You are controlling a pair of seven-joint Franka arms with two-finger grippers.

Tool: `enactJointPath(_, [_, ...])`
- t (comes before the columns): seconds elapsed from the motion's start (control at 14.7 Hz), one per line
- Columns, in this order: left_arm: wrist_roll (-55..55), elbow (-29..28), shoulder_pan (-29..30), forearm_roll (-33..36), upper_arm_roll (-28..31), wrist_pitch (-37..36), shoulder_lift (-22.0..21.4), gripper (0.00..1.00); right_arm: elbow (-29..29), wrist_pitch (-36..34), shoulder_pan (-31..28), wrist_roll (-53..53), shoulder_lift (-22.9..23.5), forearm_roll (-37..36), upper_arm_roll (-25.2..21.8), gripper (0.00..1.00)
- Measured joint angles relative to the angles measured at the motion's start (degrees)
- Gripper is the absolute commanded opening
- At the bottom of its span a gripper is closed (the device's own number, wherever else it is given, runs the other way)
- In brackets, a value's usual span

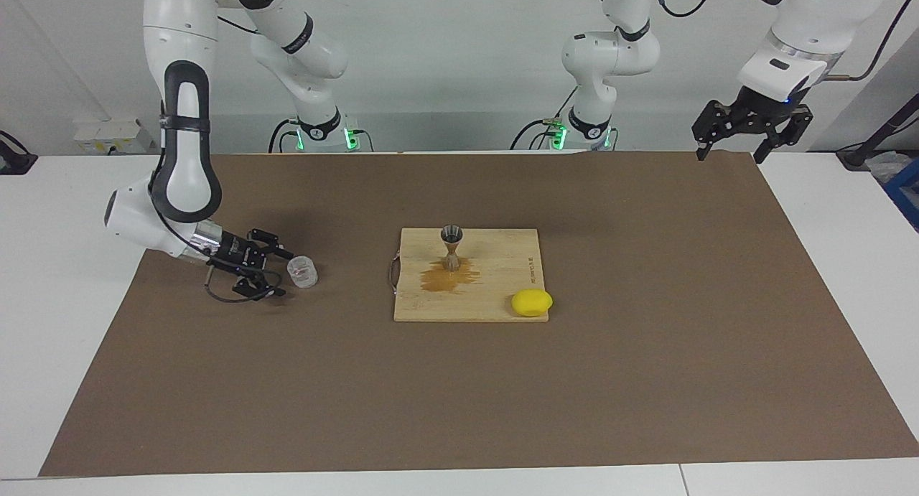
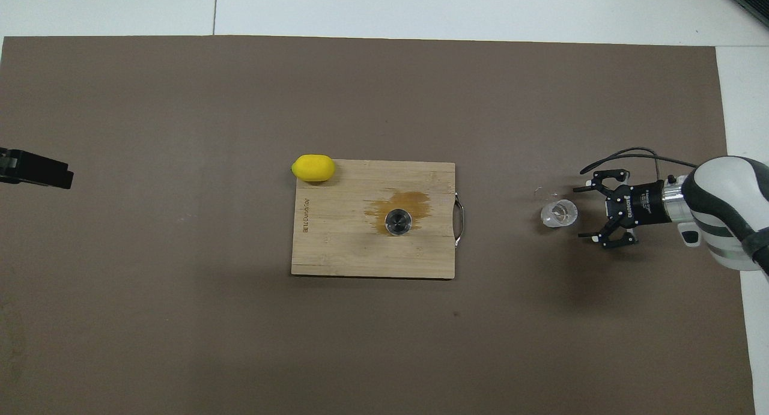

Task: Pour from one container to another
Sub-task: 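Open the right gripper to release the clear glass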

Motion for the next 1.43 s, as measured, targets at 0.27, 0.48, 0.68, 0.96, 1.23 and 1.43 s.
enactJointPath(0.27, [-2.24, 0.12, -2.0, 0.0, 0.4, -0.36, 0.27, 1.0, 0.28, 0.89, 2.51, -1.77, -4.28, -8.94, 0.43, 1.0])
enactJointPath(0.48, [-2.63, 0.16, -1.96, 0.02, 1.2, -0.4, 0.3, 1.0, 1.15, 0.89, 5.63, -10.72, -6.51, -15.45, 0.6, 1.0])
enactJointPath(0.68, [-2.67, 0.17, -1.86, 0.03, 1.88, -0.47, 0.32, 1.0, 2.3, 0.89, 8.52, -18.34, -7.14, -21.74, 0.71, 1.0])
enactJointPath(0.96, [-2.96, 0.2, -1.93, 0.04, 1.81, -0.72, 0.34, 1.0, 3.43, 0.89, 14.24, -24.73, -7.65, -31.22, 0.97, 1.0])
enactJointPath(1.23, [-3.09, 0.28, -1.77, 0.04, 1.92, -0.81, 0.34, 1.0, 3.81, 0.88, 19.74, -25.22, -10.98, -35.63, 1.09, 1.0])
enactJointPath(1.43, [-3.1, 0.41, -1.54, 0.04, 1.93, -0.84, 0.34, 1.0, 5.02, -0.52, 21.55, -25.5, -14.42, -38.21, 1.14, 1.0])
